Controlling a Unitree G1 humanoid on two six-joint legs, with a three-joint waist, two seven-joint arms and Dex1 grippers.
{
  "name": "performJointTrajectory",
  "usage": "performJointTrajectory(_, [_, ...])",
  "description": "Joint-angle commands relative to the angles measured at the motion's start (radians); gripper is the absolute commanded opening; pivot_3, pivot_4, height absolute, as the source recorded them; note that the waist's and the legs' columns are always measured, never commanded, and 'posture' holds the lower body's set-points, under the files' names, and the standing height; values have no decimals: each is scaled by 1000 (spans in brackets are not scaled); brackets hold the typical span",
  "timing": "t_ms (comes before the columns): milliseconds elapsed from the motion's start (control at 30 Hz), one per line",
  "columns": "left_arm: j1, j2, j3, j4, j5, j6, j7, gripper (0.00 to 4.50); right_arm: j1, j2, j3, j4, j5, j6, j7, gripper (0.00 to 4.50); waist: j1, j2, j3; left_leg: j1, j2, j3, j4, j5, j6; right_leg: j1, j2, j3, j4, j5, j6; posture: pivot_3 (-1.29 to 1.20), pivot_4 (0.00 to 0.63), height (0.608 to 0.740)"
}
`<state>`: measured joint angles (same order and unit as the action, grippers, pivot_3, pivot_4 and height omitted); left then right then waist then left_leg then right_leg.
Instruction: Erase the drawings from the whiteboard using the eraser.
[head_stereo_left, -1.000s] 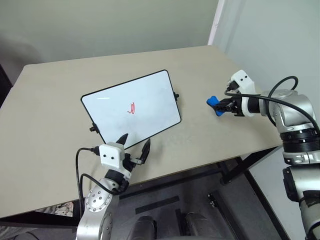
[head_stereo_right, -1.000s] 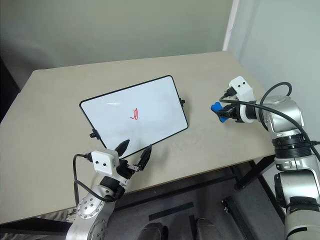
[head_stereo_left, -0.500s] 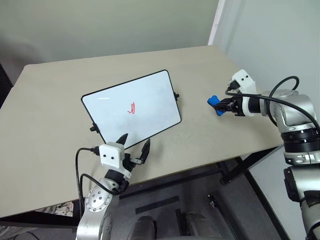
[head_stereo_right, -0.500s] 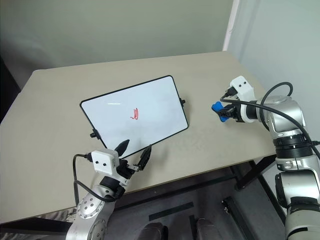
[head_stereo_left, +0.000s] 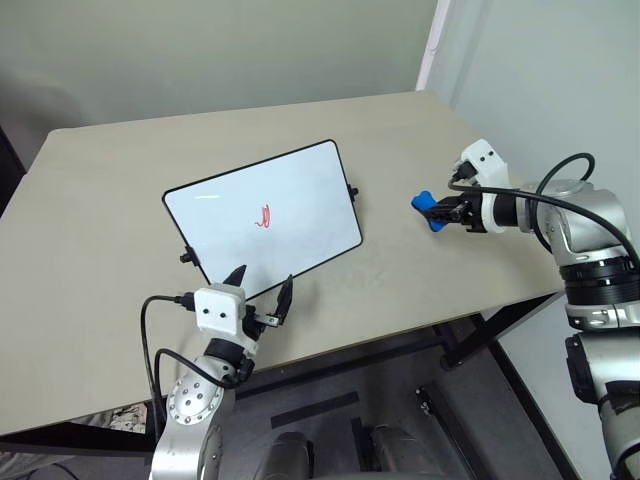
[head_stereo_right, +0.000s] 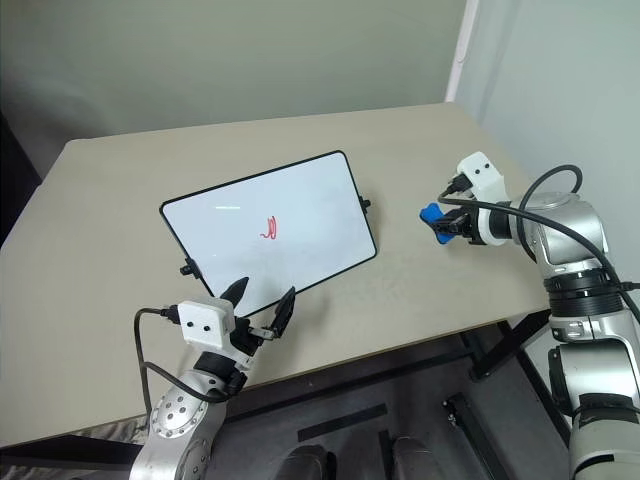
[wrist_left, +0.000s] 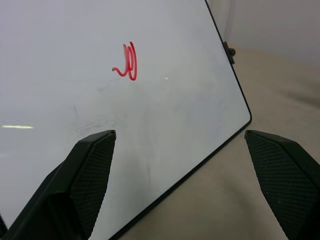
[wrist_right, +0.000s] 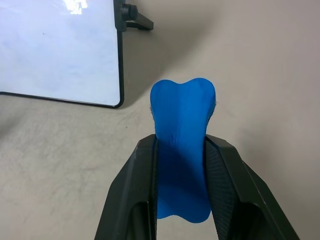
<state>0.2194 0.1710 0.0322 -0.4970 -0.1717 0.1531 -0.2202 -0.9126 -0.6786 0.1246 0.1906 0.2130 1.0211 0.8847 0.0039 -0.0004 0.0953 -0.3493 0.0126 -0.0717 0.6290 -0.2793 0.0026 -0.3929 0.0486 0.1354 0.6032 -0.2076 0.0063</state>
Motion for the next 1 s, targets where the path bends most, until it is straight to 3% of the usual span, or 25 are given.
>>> performJointTrajectory(33, [-3, 1, 12, -47, 9, -33, 10, 4500, -26, -2, -14, -8, 6, -24, -7, 1320, 0, 0, 0, 0, 0, 0, 0, 0, 0, 0, 0, 0, 0, 0, 0, 0, 150, 727])
performJointTrajectory(300, [-1, -4, 9, -42, 6, -37, 15, 4500, -40, -1, -30, -12, 15, -57, -6, 1320, 0, 0, 0, 0, 0, 0, 0, 0, 0, 0, 0, 0, 0, 0, 0, 0, 150, 727])
performJointTrajectory(433, [-6, -5, 9, -33, 2, -37, 11, 4500, -54, 42, -111, -42, 61, -112, -33, 1320, 0, 0, 0, 0, 0, 0, 0, 0, 0, 0, 0, 0, 0, 0, 0, 0, 150, 727])
performJointTrajectory(667, [-21, -5, 9, -21, -9, -32, 3, 4500, -55, 237, -194, -149, 174, -116, -119, 1320, -8, 0, 0, 1, 0, 0, -1, 0, 0, 0, 0, 0, 1, 1, -1, 0, 150, 727])
performJointTrajectory(1000, [-16, -8, 15, -31, -12, -24, 8, 4500, -63, 480, -90, -132, 184, -174, -201, 1320, -8, -1, -1, -1, 0, -1, 0, -1, 1, -4, 0, 0, 0, 1, -1, 0, 150, 727])
